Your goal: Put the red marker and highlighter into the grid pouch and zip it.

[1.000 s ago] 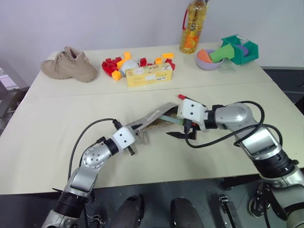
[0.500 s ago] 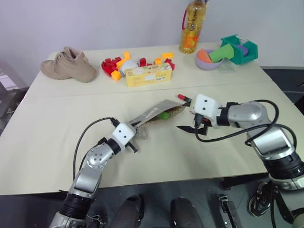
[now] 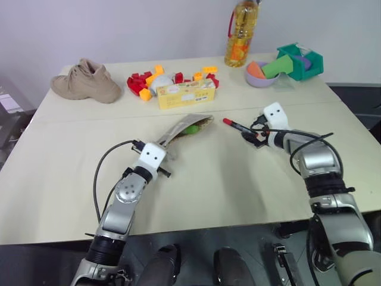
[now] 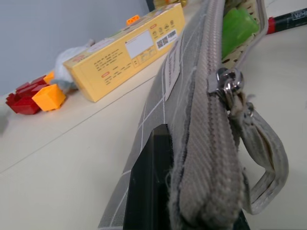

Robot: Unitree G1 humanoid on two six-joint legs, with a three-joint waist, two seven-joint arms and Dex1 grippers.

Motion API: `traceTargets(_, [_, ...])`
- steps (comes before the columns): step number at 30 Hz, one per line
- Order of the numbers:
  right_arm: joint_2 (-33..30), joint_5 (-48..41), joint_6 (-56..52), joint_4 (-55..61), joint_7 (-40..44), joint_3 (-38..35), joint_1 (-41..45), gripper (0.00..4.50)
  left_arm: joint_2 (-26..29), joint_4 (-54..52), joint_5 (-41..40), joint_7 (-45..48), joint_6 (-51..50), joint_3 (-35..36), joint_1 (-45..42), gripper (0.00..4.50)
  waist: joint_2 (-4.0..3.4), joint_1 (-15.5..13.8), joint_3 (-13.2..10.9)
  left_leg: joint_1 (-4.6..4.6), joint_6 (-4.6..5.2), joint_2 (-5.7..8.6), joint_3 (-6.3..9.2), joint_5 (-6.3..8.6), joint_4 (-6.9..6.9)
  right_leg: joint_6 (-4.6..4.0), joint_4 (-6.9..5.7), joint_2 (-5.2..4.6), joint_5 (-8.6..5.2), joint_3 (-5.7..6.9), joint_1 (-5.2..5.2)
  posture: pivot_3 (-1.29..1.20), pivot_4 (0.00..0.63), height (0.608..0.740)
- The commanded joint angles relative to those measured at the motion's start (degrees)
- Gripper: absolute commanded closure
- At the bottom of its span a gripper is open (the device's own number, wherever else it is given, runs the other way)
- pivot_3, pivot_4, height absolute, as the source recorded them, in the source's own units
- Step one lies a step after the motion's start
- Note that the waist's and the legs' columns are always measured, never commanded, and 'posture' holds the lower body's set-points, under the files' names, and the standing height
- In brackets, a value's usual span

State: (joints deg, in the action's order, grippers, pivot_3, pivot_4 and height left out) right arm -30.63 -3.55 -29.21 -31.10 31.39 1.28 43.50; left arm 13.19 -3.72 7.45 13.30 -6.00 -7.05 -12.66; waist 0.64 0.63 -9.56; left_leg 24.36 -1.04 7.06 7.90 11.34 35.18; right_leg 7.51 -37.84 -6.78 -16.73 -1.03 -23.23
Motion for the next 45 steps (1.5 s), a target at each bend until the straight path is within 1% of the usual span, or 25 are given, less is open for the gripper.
traceTargets(1, [0.52,-1.14,1.80,-2.52,0.33,-2.21,1.84,0.90,0.16,-0.29,1.18,-2.10,-0.59,1.45,-1.01,4.50,-0.01,0.07,0.00,0.00,0.00,0.00,0.00,0.00,0.00,0.00,0.00,0.00,0.00,0.00,0.00,0.00,0.150,0.740])
traceTargets(7, [0.27,-2.17,2.49,0.64,2.77,-1.99,0.27,4.05,0.32,0.31,1.09,-3.66,-1.54,2.67,-1.32,4.50,-0.01,0.11,0.00,-0.01,0.01,0.00,0.00,0.01,0.00,0.00,-0.03,0.01,0.00,0.00,-0.01,0.00,0.150,0.740])
traceTargets(8, [-0.17,-1.89,2.49,2.29,3.04,-1.69,-0.13,4.14,0.30,0.39,0.94,-3.67,-1.60,2.79,-1.43,4.50,-0.01,0.11,0.00,-0.01,0.01,0.00,0.00,0.01,0.00,0.00,-0.03,0.01,0.00,0.00,-0.01,0.00,0.150,0.740])
traceTargets(11, [-2.49,-0.89,2.78,9.83,5.33,-0.29,-2.03,4.14,0.48,0.71,0.71,-3.63,-1.61,2.95,-1.82,4.50,-0.01,0.10,0.00,0.00,0.01,0.00,0.00,0.01,0.00,0.00,-0.03,0.01,0.00,-0.01,-0.04,0.00,0.150,0.740])
traceTargets(13, [-4.69,-1.07,3.69,16.46,8.36,0.50,-3.96,4.14,0.62,0.78,0.55,-3.53,-1.64,3.09,-2.03,4.50,-0.01,0.02,0.00,0.02,0.03,0.00,0.00,0.02,0.01,0.00,-0.03,0.00,0.00,-0.01,-0.05,0.00,0.150,0.740])
traceTargets(17, [-10.28,-5.16,3.60,33.69,18.19,1.51,-9.51,4.14,0.75,1.13,0.10,-2.85,-1.26,2.99,-2.51,4.50,-0.01,-0.06,0.00,0.02,0.22,0.00,0.00,0.14,0.02,0.01,-0.02,0.00,-0.01,0.00,-0.04,0.00,0.150,0.740])
traceTargets(20, [-12.16,-6.84,1.46,40.89,21.20,2.45,-11.12,4.14,0.76,1.41,-0.08,-2.39,-0.93,2.81,-2.77,4.50,0.00,0.13,0.00,0.01,0.24,-0.02,0.00,0.15,0.02,0.01,-0.01,0.01,-0.01,0.01,-0.02,0.00,0.150,0.740])
traceTargets(24, [-12.03,-3.47,0.76,43.29,20.55,6.43,-9.92,4.14,0.62,1.66,0.00,-1.47,-0.39,2.22,-3.46,4.50,0.00,-0.05,0.00,0.00,0.24,-0.02,0.02,0.15,0.06,0.01,-0.05,0.01,0.00,0.02,-0.01,0.00,0.150,0.740])
traceTargets(32, [-9.30,-1.68,0.22,43.00,19.11,10.22,-8.37,4.14,0.46,0.46,0.28,-0.11,0.09,1.33,-3.18,4.50,0.01,-0.19,0.00,0.02,0.23,0.01,0.01,0.14,0.06,0.01,-0.03,-0.02,-0.01,0.02,-0.02,0.00,0.150,0.740])
traceTargets(40, [-8.26,-0.54,0.63,41.91,19.29,11.65,-7.31,4.14,0.88,-1.01,0.96,0.88,0.43,0.24,-1.94,4.50,0.01,-0.17,0.00,0.02,0.24,0.00,0.02,0.14,0.06,0.01,-0.03,-0.02,-0.01,0.02,-0.02,0.00,0.150,0.740])
traceTargets(45, [-9.06,2.45,2.07,41.12,19.36,13.19,-6.44,4.14,0.87,-1.58,0.89,1.62,1.15,-0.31,-1.95,4.50,0.00,-0.09,0.00,0.02,0.23,0.00,0.02,0.14,0.06,0.01,-0.03,-0.01,-0.01,0.02,-0.03,0.00,0.150,0.740])
